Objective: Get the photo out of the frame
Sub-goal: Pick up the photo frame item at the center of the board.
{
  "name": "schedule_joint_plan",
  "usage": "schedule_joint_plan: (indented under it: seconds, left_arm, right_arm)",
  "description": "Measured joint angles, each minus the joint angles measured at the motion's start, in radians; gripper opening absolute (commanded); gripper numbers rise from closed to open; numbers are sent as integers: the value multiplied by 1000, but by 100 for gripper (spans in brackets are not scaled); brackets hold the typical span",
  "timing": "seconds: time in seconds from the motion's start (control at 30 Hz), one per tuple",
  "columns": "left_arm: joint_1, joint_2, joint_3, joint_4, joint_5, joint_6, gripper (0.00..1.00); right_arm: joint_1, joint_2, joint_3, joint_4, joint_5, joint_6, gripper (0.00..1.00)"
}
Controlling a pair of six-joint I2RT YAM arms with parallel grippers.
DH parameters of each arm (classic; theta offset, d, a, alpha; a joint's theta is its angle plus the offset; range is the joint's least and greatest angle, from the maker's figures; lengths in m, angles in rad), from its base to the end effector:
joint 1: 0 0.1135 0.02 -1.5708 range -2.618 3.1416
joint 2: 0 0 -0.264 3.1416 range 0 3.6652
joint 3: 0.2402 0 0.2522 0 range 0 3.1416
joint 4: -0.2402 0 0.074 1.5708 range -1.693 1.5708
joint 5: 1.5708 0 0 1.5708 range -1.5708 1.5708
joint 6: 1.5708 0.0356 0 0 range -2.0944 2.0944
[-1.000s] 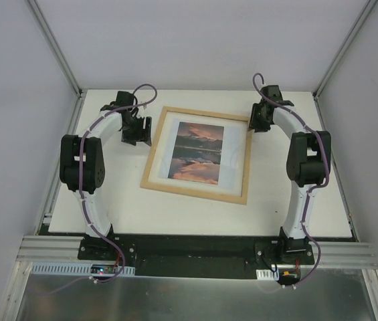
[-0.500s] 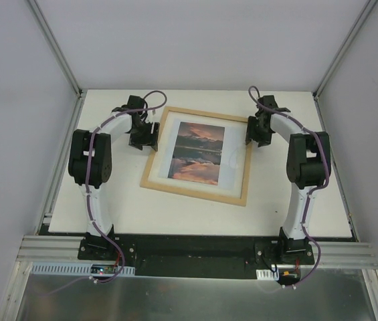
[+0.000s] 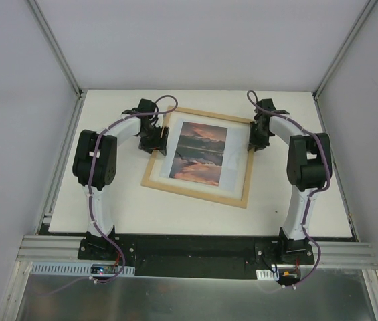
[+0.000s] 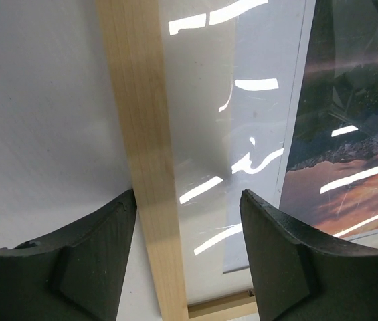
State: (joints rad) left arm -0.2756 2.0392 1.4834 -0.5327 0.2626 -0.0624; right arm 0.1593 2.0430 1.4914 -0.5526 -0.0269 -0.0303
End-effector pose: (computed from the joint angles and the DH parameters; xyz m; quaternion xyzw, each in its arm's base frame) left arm 0.4105 -0.1257 0.1748 0.1335 0.9539 -0.1652 0.2120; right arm 0.4239 0.0691 0.1735 -0.0952 0.9682 0.0280 0.2298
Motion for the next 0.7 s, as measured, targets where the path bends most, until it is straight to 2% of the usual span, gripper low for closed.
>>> schedule_joint_plan:
  seconds: [0.2,0.37,0.43,0.7]
  left_arm:
    - [0,0,-11,0,18,-8,39]
    - [-11,0,-23,0,31,-31,9]
    - [-29,0,-23,4,42,-52,0]
    - [-64,36,47,-39,44,-103,0]
  right_arm:
    - [-5,47,76,-56,36,-5,9]
    - [-35,112,184,-116,51,-37,1]
    - [-55,130,217,-139,46,-51,1]
    - [-81,132,225,-193,56,-66,0]
